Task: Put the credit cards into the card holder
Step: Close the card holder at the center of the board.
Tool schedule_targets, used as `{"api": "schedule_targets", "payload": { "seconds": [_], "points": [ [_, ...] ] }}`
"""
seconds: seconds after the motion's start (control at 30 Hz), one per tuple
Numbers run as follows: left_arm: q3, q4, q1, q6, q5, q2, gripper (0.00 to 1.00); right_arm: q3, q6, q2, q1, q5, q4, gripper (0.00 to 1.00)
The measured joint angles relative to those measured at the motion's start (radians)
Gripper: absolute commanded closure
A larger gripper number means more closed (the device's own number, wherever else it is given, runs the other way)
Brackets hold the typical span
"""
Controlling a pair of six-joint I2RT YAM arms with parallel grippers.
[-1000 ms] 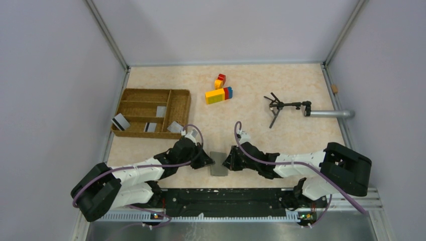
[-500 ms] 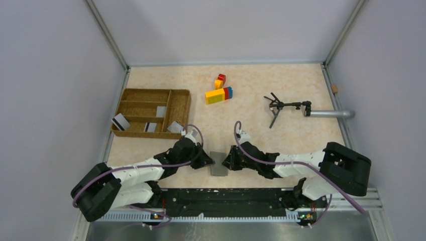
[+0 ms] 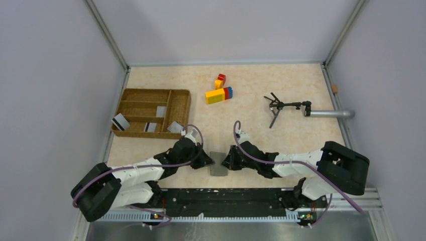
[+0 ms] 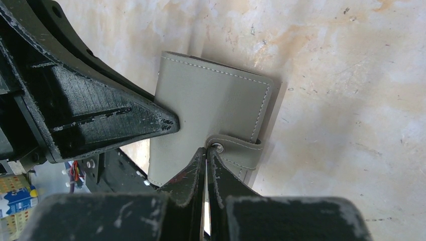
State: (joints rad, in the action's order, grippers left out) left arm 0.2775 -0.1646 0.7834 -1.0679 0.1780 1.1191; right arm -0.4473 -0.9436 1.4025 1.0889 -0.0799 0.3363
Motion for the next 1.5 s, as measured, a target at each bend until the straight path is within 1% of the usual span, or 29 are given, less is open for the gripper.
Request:
{"api": "schedule_targets", "payload": {
  "seconds": [0.23, 0.9, 1.5],
  "points": [
    [0.0, 0.0, 0.0, 0.0, 0.0, 0.0, 1.0, 0.0, -0.004, 0.003, -0.012, 0.015, 0.001, 1.0],
    [0.0, 0.008, -0.008, 0.002, -0.032, -0.005, 1.0, 0.016, -0.055, 0.062, -0.062, 0.075, 0.109, 1.0],
    [0.0, 0.01, -0.016, 0.02, -0.063, -0.005, 1.0, 0.022, -0.15, 0.177, -0.12, 0.165, 0.271, 1.0]
  ]
}}
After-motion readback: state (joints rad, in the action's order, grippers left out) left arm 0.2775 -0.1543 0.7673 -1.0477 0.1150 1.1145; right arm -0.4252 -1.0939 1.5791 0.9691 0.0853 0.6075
